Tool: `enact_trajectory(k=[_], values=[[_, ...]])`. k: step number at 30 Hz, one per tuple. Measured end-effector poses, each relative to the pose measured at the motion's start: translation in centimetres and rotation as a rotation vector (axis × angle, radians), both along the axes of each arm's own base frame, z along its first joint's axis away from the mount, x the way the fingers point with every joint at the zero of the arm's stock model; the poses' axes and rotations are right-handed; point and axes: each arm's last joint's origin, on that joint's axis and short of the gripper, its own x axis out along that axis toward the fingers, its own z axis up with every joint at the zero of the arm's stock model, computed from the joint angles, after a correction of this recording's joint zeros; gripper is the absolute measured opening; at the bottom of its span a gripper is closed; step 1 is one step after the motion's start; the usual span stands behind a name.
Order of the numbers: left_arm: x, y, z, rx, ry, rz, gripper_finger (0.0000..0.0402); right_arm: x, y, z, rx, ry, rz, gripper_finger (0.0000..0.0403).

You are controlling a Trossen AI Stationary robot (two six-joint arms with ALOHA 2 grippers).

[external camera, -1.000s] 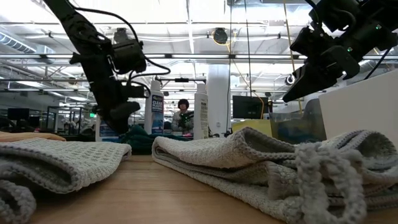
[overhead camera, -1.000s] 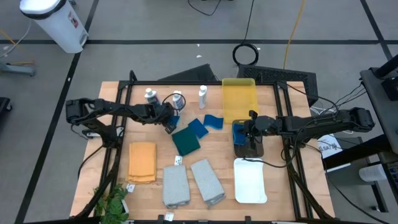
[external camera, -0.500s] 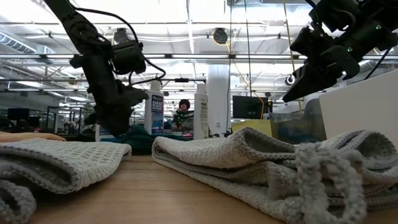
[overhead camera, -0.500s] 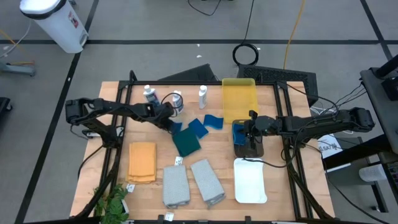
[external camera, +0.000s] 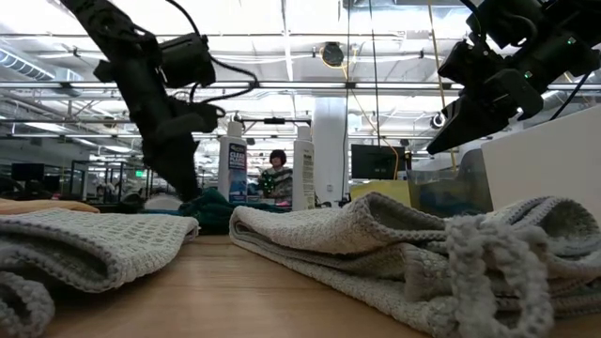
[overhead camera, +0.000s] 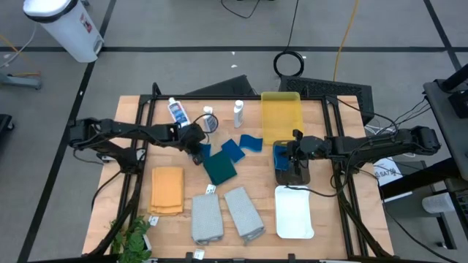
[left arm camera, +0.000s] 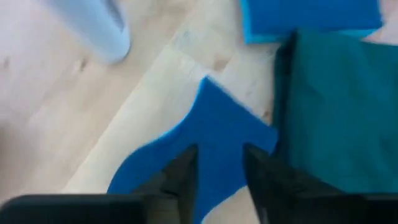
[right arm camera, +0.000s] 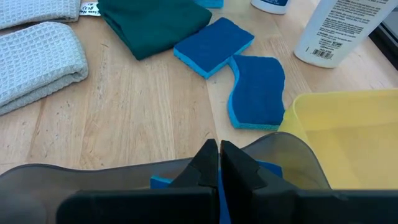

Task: Pick & Place Kitchen Items
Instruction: Put the blue sponge into the black bin

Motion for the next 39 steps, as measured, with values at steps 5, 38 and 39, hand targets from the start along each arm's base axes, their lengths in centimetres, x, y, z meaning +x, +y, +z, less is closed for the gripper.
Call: enact_trajectory(k=[5,38,39], values=[[0.2,-1.1,-0.2,0.113,0.054,-0.22,0.0215,0.0,0.0,0.0,0.0,0.0,0.0,0.0],[-3.2,0.7,-3.8,0.188,0.147,-0.268,0.0267,0.0,0.0,0.0,0.0,-0.001,0.0,0.0],[-3.3,0.6,-4.0,0.187,0.149,-0.267,0.0259,0.0,0.0,0.0,0.0,-0.001,0.0,0.0]])
